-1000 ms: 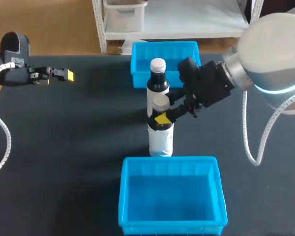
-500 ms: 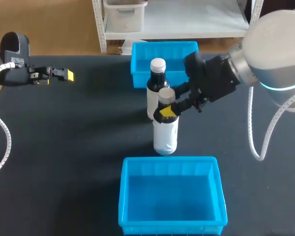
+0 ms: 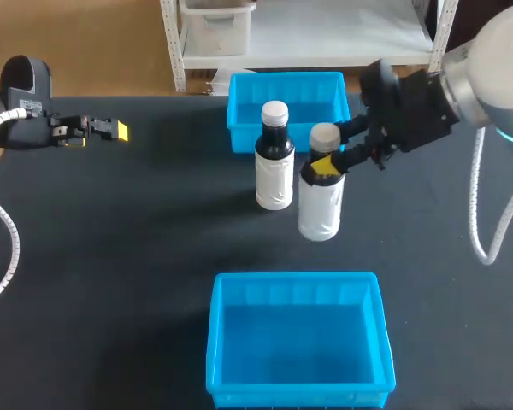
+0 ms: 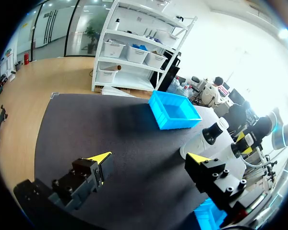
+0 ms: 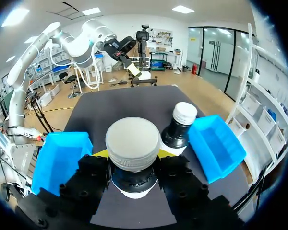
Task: Pick up the bottle, and place it in the far bin if it is heavy, or in the near bin if it is light.
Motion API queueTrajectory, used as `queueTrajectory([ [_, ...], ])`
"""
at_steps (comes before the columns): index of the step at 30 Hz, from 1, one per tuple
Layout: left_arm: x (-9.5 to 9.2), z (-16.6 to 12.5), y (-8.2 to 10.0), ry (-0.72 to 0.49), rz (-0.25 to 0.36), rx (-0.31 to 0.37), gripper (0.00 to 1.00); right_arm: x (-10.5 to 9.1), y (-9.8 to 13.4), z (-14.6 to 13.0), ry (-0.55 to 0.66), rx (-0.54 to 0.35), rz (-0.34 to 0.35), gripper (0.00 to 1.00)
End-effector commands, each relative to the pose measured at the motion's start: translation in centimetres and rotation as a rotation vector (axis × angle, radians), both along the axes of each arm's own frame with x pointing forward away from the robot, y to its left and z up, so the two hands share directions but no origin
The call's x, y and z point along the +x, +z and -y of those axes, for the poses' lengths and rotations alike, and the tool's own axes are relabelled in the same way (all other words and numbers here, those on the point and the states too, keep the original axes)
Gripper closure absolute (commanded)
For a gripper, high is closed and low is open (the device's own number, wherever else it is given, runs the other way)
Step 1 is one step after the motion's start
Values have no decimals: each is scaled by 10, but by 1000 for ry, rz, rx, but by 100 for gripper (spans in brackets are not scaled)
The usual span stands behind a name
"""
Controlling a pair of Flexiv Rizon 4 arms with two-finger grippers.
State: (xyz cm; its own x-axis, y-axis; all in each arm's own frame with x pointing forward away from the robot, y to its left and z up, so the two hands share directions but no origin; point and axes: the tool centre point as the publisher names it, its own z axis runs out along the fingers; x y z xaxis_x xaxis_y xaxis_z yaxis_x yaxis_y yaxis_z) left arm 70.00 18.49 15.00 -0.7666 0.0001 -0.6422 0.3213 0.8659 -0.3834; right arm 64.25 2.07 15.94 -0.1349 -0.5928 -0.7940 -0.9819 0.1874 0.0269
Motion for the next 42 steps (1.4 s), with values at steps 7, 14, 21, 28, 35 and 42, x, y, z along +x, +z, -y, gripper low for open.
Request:
queueTrajectory([
  [7,0,0,0,0,0,0,0,16,12,48,-63,-24,12,100],
  [14,0,0,0,0,0,0,0,22,21,78,-34,-15,22,100],
  [21,0,0,0,0,0,0,0,17,28,103,69,5,26,100],
  [28,0,0,0,0,0,0,0,13,34,128,125,12,48,100],
  [35,0,0,0,0,0,0,0,1,45,138,202,13,70,100],
  [42,0,0,0,0,0,0,0,-20,62,126,306,-18,43,100],
])
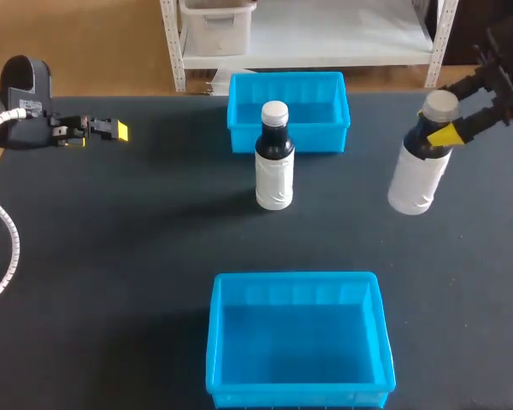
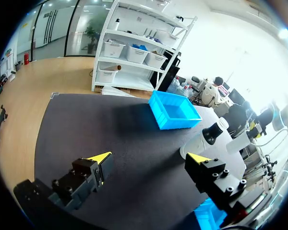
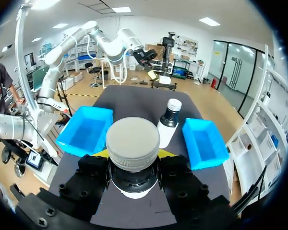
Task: Pick up the bottle, and place it in the far bin if it is heavy, or in the near bin if it is light.
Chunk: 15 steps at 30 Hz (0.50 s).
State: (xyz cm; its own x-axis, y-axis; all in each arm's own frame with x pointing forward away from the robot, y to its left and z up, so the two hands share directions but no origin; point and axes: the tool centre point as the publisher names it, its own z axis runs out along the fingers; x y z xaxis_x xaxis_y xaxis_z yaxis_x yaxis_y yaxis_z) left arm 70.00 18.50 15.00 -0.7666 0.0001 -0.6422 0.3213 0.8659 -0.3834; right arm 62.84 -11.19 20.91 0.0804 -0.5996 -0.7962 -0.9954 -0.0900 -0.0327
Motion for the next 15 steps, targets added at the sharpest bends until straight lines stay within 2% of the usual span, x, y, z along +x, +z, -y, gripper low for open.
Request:
queueTrajectory([
  [1,0,0,0,0,0,0,0,-10,15,-9,41,-25,-18,100],
  [8,0,0,0,0,0,0,0,-39,35,-37,160,-13,-21,100],
  [15,0,0,0,0,0,0,0,-69,46,-83,278,34,-30,100],
])
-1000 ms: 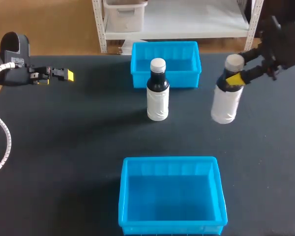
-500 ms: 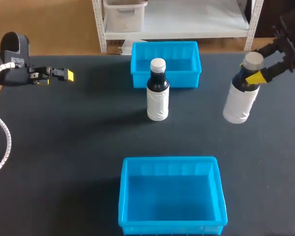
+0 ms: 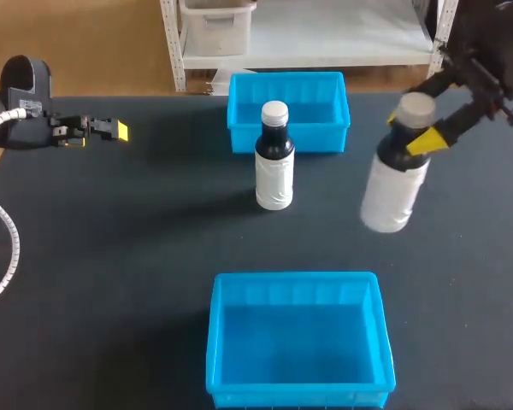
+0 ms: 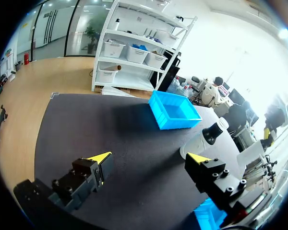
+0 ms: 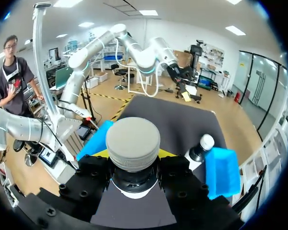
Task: Pick up the bottle, and place it in the far bin if it is heavy, or in the near bin if it is light.
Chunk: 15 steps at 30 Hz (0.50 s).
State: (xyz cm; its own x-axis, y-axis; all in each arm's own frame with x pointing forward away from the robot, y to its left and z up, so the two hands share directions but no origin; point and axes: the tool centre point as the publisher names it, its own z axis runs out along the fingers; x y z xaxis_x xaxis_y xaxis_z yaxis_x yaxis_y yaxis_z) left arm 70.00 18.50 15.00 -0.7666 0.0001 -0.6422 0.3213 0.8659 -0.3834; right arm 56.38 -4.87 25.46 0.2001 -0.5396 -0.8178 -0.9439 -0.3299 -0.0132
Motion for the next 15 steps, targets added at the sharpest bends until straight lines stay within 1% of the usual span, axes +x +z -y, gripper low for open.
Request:
queueTrajectory([
  [1,0,0,0,0,0,0,0,-8,0,-26,47,10,-6,100],
  [8,0,0,0,0,0,0,0,-44,-1,-79,159,39,-22,100],
  [13,0,0,0,0,0,0,0,-66,-6,-108,226,44,-39,100],
  [15,0,0,0,0,0,0,0,-76,-11,-118,255,31,-41,100],
])
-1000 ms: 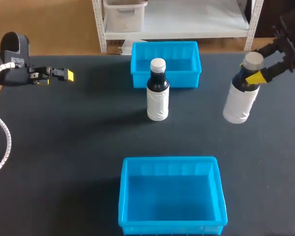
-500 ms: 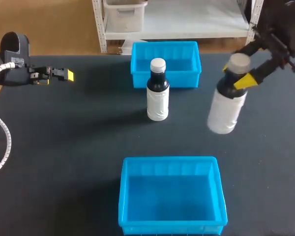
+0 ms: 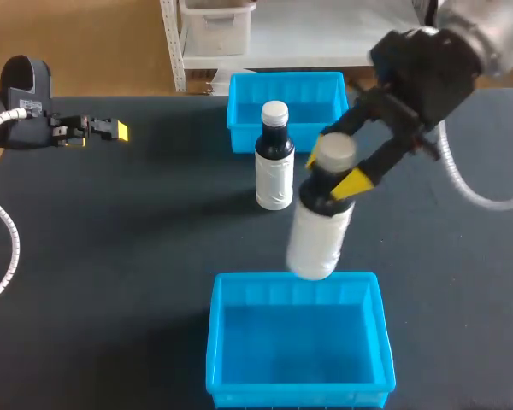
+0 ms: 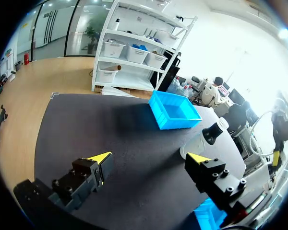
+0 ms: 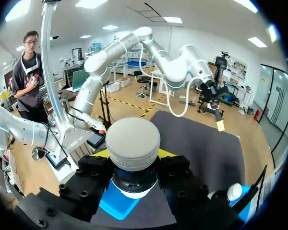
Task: Pick up the bottle, and place it in the far bin if it is heavy, or in the near bin if it is light.
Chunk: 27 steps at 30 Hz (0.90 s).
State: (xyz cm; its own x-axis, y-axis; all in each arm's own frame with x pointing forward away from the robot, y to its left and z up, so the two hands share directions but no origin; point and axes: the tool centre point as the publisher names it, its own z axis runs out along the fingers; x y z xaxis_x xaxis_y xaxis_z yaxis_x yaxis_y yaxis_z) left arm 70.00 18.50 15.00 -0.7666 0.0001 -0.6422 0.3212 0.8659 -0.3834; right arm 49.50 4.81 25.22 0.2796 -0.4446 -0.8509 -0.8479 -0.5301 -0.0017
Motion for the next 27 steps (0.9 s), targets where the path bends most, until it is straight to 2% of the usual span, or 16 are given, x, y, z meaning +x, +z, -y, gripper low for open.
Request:
queueTrajectory([
  [1,0,0,0,0,0,0,0,-11,-11,-25,44,-22,-2,100],
  [6,0,0,0,0,0,0,0,-28,-25,-44,99,-19,-22,100],
  [11,0,0,0,0,0,0,0,-37,-40,-60,128,-7,-29,100],
  [27,0,0,0,0,0,0,0,-40,-81,-82,134,-3,-65,100],
])
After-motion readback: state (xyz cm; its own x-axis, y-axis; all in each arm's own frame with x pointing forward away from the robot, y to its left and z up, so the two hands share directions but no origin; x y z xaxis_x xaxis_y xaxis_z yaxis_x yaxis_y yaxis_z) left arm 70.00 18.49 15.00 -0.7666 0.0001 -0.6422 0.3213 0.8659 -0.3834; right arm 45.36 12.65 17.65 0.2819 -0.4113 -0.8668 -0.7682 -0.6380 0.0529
